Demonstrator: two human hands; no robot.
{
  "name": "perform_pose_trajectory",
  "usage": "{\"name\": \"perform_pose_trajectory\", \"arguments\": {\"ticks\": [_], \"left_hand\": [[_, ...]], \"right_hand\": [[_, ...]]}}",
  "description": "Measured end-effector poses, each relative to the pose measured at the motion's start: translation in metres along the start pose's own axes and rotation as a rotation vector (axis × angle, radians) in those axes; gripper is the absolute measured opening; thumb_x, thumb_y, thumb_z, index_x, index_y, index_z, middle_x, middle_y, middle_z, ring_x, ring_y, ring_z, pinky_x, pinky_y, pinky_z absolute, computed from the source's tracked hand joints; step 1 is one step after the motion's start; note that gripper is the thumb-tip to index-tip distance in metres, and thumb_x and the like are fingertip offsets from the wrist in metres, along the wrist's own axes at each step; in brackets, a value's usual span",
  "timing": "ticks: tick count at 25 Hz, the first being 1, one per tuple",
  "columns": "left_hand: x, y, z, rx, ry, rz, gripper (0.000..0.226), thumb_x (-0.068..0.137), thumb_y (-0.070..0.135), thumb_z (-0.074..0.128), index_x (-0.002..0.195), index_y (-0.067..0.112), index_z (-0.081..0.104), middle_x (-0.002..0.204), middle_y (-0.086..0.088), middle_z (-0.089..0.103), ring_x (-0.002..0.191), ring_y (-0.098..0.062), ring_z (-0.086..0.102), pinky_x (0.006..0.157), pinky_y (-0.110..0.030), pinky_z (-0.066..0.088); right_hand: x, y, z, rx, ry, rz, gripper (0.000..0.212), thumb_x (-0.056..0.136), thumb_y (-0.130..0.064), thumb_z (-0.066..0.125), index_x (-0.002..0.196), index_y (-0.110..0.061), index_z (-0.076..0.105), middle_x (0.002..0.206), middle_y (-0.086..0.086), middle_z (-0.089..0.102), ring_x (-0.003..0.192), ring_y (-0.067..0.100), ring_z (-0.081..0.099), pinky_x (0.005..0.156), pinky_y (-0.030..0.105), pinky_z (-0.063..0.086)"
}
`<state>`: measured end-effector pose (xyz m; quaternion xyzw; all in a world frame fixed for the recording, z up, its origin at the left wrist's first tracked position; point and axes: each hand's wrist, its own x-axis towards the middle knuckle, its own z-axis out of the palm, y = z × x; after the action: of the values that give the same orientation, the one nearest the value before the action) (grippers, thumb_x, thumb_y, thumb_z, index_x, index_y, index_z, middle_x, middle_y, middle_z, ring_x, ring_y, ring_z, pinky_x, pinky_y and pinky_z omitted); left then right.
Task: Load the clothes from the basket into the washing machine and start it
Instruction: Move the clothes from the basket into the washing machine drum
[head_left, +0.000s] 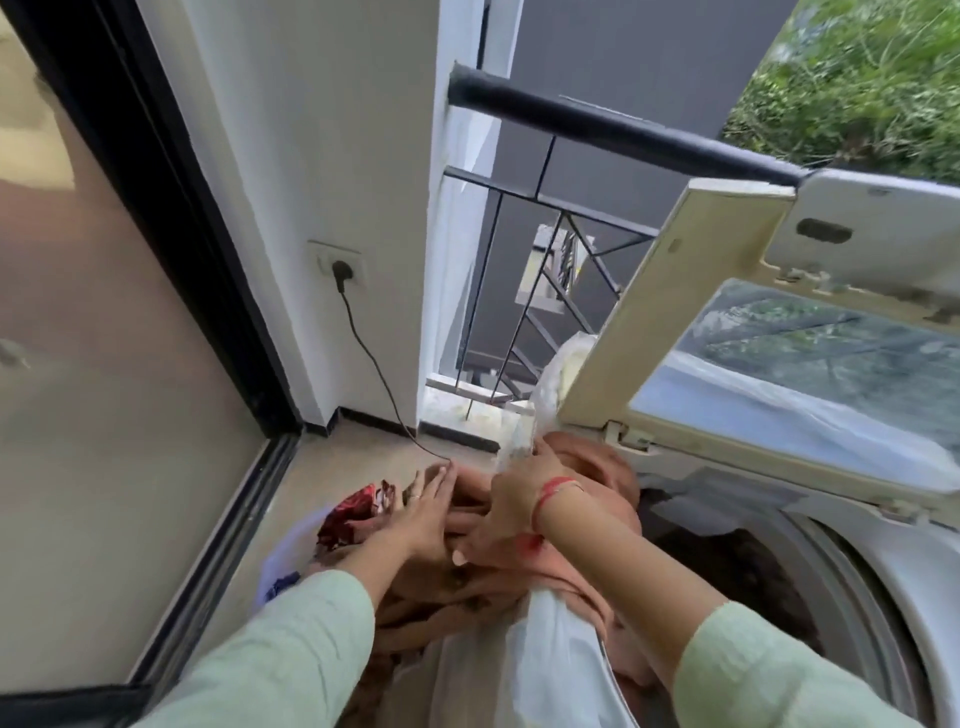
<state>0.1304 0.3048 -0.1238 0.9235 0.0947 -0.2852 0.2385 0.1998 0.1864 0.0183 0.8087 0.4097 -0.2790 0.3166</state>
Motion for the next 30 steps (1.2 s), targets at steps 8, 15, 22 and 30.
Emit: {"name": "perform_pose_trajectory", "arguments": {"ticks": [8,15,22,30], "left_hand": [[-0.064,0.014,0.006,-0.267,0.422,0.102,0.036,0.081,0.028,0.050,0.101,0.057,0.056,0.100,0.010,0.070,0.096,-0.015,0.063,0.083,-0.032,0.050],[-0.119,0.158,-0.034,0.002,1.069,0.362,0.032,0.059,0.017,0.058,0.088,0.025,0.068,0.080,0.010,0.071,0.074,-0.012,0.067,0.107,-0.047,0.030],[-0.112,0.144,-0.021,-0.054,0.545,0.390,0.061,0.071,0.058,0.049,0.129,0.039,0.048,0.134,0.014,0.050,0.127,-0.005,0.041,0.116,-0.042,0.014],[-0.120,-0.084,0.045,-0.249,0.356,-0.264,0.066,0.078,0.031,0.070,0.137,0.023,0.041,0.137,-0.007,0.046,0.126,-0.025,0.045,0.102,-0.036,0.038]], "right_hand": [[-0.064,-0.005,0.053,0.333,0.633,-0.087,0.031,0.083,-0.027,0.053,0.114,-0.029,0.055,0.100,-0.002,0.057,0.100,0.025,0.052,0.087,0.041,0.032],[-0.193,0.102,0.103,0.520,1.262,0.086,0.047,0.055,-0.018,0.061,0.101,-0.031,0.060,0.076,-0.012,0.046,0.070,0.018,0.046,0.062,0.027,0.030],[-0.135,0.107,0.224,0.541,0.420,0.288,0.044,0.074,-0.036,0.059,0.118,-0.029,0.054,0.112,-0.007,0.056,0.106,0.018,0.053,0.092,0.034,0.041],[-0.083,0.017,0.072,0.755,0.841,-0.126,0.022,0.085,-0.021,0.060,0.107,-0.023,0.065,0.102,-0.010,0.059,0.091,0.006,0.050,0.075,0.015,0.038]]}}
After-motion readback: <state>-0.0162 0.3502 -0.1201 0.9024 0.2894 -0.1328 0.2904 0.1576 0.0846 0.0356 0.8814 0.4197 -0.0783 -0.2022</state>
